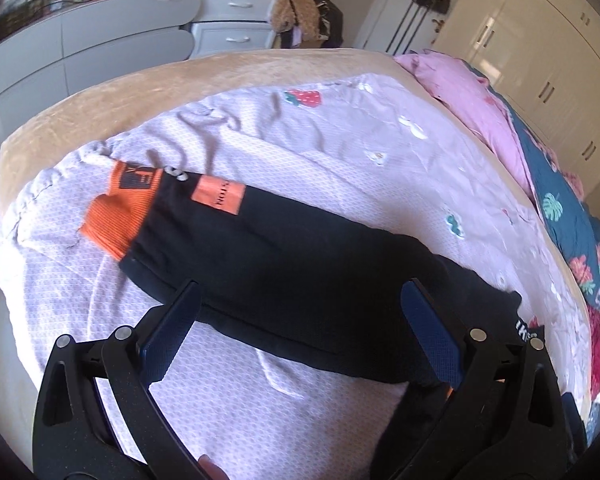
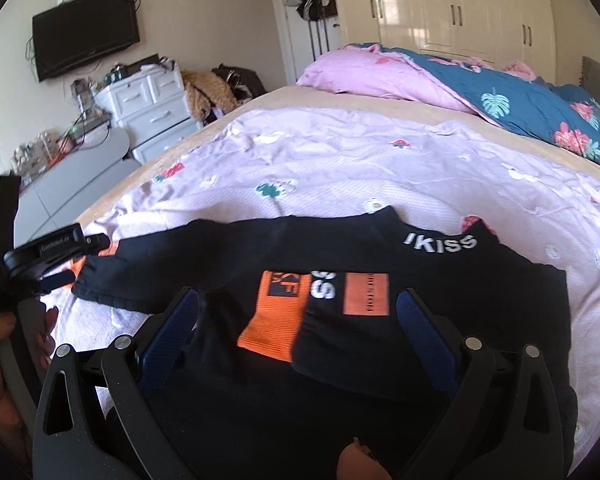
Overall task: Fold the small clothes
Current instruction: 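Grasp the orange cuff at the folded side with the left gripper and lift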
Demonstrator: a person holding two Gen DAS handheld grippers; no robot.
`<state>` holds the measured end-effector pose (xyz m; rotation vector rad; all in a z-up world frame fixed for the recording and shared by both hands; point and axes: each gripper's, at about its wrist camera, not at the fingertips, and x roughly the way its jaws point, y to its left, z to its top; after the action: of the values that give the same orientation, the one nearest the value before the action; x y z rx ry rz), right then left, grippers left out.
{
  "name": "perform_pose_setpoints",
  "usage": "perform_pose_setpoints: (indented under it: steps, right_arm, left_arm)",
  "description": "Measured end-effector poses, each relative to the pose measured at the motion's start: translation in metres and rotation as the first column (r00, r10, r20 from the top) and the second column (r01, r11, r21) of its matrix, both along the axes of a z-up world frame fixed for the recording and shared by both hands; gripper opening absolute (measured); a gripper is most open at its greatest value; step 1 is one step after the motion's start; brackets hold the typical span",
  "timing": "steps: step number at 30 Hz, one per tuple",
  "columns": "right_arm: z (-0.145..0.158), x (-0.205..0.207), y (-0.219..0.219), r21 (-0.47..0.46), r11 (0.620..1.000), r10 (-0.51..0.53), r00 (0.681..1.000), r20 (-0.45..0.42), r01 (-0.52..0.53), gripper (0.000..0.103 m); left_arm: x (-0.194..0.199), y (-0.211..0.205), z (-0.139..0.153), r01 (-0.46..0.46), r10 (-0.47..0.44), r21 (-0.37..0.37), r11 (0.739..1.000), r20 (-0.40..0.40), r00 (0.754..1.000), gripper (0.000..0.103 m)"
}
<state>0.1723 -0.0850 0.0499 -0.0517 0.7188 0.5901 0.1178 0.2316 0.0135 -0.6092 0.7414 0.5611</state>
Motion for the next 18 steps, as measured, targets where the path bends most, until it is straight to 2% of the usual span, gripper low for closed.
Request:
perform_pose_setpoints:
  steps: [9,18]
  right_arm:
    - [-0.001,-0.004,0.047,-0.022,0.997,0.072,0.997,0.004,-0.072,0.098]
    - [-0.004,-0.006,0.079,-0.007,0.992,0.124,0.992,-0.02,-0.124,0.098]
  left_arm:
    - [-0.013,0.034,-0.01,-0.111,0.11,-0.046,0.993,-0.013,0.994,0.094]
    - [-0.022,0.064,-0.032,-0.209,0.201,-0.111,0.972,-0.079,0.976,0.094]
